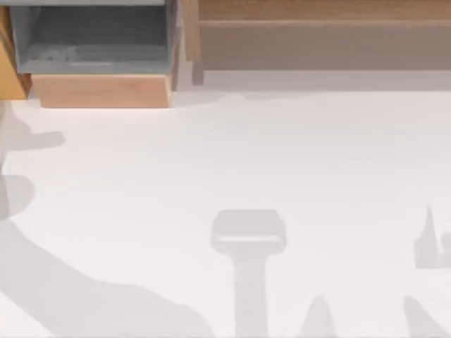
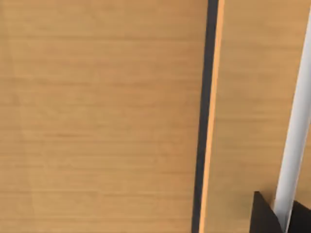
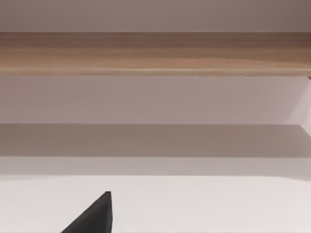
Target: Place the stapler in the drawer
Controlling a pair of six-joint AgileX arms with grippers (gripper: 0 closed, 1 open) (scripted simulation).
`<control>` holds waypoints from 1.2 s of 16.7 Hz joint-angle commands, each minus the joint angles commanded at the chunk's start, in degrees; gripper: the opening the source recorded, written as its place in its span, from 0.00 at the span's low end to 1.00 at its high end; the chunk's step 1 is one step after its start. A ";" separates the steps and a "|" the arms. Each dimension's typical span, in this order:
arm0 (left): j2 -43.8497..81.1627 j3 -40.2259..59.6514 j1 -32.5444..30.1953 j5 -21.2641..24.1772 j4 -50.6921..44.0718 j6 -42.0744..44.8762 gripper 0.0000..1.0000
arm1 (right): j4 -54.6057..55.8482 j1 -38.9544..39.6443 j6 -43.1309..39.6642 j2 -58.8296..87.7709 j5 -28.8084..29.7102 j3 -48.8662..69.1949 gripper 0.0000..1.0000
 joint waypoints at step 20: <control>2.15 4.90 -1.28 -1.35 -2.94 -0.36 0.98 | 0.00 0.00 0.00 0.00 0.00 0.00 1.00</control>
